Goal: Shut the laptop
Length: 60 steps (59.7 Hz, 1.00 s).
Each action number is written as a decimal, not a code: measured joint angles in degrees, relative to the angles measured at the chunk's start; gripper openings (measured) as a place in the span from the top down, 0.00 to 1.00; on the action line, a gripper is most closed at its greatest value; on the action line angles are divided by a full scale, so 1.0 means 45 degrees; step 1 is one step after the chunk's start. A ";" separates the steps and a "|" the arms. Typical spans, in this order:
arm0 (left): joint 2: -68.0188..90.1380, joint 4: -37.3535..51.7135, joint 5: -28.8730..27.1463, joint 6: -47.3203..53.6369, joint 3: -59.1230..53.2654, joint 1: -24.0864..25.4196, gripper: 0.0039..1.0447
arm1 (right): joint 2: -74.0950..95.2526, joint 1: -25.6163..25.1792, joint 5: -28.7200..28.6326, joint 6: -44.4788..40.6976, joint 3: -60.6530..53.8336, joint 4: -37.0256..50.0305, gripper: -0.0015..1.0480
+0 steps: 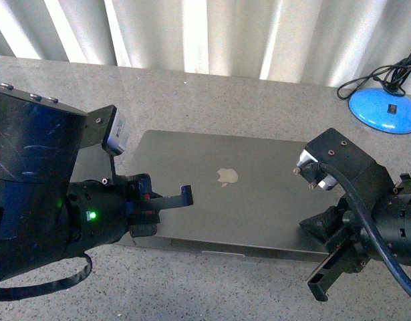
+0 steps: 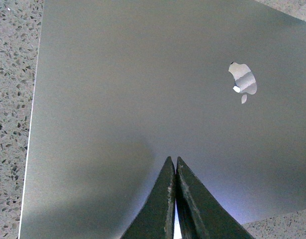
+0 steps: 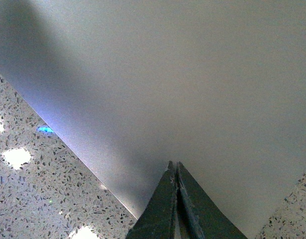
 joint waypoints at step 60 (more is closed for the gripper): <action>0.0738 0.0476 0.0248 -0.0345 -0.0005 -0.0039 0.97 | 0.0233 -0.0092 0.0102 -0.0010 -0.0087 0.0107 0.99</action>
